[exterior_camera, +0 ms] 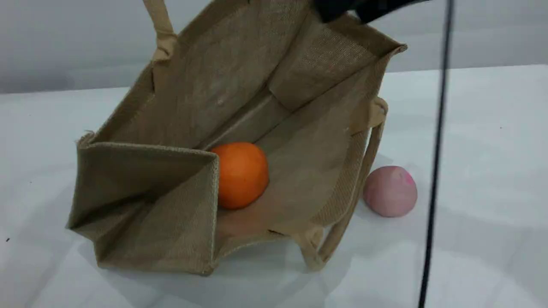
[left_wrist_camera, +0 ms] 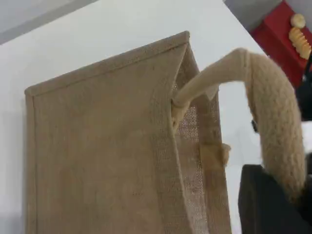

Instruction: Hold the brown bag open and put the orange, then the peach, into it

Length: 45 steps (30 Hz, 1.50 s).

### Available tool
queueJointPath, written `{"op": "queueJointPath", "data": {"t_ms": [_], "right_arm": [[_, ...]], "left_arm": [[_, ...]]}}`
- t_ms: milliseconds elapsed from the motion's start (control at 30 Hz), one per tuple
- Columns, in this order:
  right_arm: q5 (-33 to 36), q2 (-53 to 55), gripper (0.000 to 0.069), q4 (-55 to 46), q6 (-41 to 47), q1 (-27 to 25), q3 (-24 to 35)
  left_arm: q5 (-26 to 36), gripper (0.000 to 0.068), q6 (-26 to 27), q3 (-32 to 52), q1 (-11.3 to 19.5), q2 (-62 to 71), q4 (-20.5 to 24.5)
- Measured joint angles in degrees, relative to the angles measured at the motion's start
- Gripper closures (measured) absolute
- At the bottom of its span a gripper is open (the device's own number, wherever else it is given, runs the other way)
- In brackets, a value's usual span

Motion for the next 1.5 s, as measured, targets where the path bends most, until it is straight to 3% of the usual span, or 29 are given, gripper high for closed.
{"op": "queueJointPath", "data": {"t_ms": [467, 733, 1000, 1233, 1500], "right_arm": [[0.4, 1.5, 0.0234, -1.3, 2.6, -14.8, 0.3], [-6.0, 11.0, 0.0234, 0.2, 2.9, -14.8, 2.8], [-4.9, 20.5, 0.0234, 4.3, 0.2, -11.9, 2.8], [-9.7, 22.8, 0.0234, 5.2, -0.3, -7.4, 2.8], [-11.4, 26.6, 0.0234, 5.2, -0.3, -6.7, 2.8]], "left_arm": [[0.0, 0.0599, 0.0, 0.0, 0.0, 0.0, 0.0], [0.0, 0.0599, 0.0, 0.0, 0.0, 0.0, 0.1], [0.0, 0.0599, 0.0, 0.0, 0.0, 0.0, 0.1], [0.0, 0.0599, 0.1, 0.0, 0.0, 0.0, 0.1], [0.0, 0.0599, -0.1, 0.0, 0.0, 0.0, 0.1]]}}
